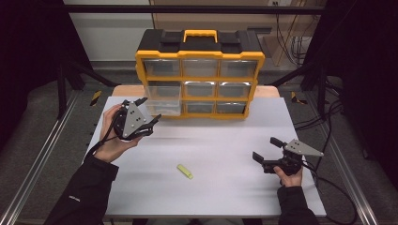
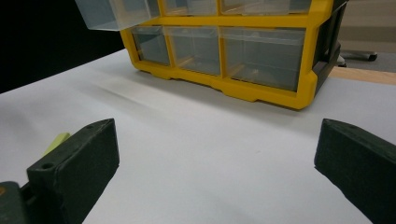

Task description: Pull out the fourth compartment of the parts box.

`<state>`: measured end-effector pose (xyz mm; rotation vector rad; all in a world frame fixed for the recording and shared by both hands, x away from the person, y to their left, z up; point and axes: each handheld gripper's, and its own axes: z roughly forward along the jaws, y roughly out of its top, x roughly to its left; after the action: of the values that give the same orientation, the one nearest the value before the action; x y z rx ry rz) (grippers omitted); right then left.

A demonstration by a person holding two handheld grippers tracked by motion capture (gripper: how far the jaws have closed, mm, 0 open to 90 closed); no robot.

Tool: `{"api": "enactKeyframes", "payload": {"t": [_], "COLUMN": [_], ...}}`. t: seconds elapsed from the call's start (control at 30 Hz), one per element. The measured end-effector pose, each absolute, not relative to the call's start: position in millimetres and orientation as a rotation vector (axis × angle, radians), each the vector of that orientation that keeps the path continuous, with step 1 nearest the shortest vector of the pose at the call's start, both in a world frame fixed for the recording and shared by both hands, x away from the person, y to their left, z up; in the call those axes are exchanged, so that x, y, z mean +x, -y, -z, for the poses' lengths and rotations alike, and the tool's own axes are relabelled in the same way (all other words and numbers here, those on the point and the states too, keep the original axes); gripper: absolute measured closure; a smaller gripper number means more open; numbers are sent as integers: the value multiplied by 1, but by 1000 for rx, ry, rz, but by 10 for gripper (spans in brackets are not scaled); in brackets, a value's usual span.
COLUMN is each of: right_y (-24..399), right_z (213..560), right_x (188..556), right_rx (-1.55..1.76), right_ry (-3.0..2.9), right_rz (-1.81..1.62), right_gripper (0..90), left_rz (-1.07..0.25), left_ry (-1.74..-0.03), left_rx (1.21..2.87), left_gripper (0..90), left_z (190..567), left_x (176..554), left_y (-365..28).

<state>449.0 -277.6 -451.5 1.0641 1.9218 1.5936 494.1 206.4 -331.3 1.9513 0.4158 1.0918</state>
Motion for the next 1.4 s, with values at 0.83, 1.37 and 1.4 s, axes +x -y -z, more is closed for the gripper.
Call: {"api": "enactKeyframes", "payload": {"t": [0.83, 1.37, 1.4], "right_y": [278, 278, 278], "right_z": [452, 451, 451], "right_x": [449, 449, 449], "right_rx": [1064, 1076, 1075], "right_ry": [-1924, -1924, -1923], "right_rz": [-1590, -1585, -1586], "right_gripper": [5, 5, 5], "left_rz": [-872, -731, -731], "left_ry": [-679, -776, -779], "left_rx": [1775, 1704, 1702], "left_gripper": [172, 96, 95], "left_z": [350, 374, 376], "left_x": [482, 472, 471], "left_y": [-229, -247, -249]}}
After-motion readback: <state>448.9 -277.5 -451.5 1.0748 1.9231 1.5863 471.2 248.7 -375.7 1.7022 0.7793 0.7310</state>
